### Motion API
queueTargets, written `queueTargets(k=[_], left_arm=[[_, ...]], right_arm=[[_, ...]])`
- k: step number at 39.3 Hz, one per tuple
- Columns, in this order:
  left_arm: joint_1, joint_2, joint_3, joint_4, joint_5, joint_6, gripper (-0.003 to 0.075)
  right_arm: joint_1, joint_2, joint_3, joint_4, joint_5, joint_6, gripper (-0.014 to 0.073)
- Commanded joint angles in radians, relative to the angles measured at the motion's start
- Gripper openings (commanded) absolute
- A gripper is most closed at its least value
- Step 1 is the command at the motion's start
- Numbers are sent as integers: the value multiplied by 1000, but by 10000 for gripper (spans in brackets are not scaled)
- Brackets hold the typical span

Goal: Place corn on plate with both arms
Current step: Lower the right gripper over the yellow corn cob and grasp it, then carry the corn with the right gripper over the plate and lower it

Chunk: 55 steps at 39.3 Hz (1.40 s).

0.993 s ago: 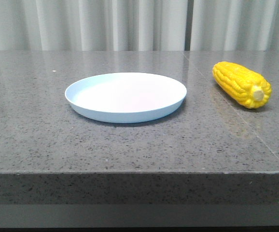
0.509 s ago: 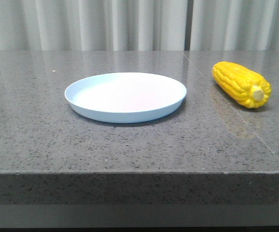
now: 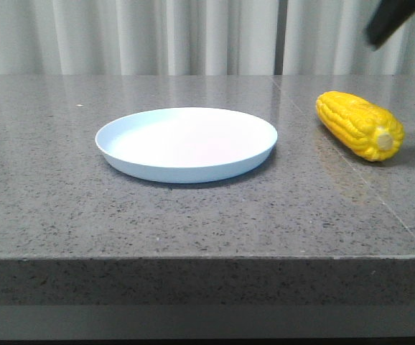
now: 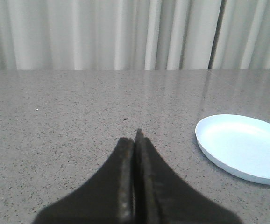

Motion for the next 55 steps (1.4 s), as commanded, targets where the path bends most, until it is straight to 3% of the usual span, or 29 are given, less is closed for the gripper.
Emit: queueTargets(k=[1, 11, 14, 20, 24, 34, 40, 50, 55], left_arm=[[2, 11, -27, 3, -75, -4, -20], [2, 11, -27, 3, -75, -4, -20], [2, 11, -27, 3, -75, -4, -20], [2, 11, -27, 3, -75, -4, -20], [2, 11, -27, 3, -75, -4, -20], [2, 11, -27, 3, -75, -4, -20], [2, 11, -27, 3, -75, -4, -20], [2, 11, -27, 3, -75, -4, -20], [2, 11, -27, 3, -75, -4, -20]], right_arm=[[24, 78, -83, 26, -36, -9, 652], [25, 256, -177, 26, 20, -10, 639], [25, 268, -181, 26, 23, -10, 574], [25, 270, -181, 26, 16, -10, 323], [24, 263, -181, 26, 2, -10, 244], [33, 166, -202, 25, 7, -10, 245], [109, 133, -306, -5, 65, 10, 245], [348, 204, -488, -304, 167, 239, 245], [446, 289, -548, -370, 215, 298, 245]])
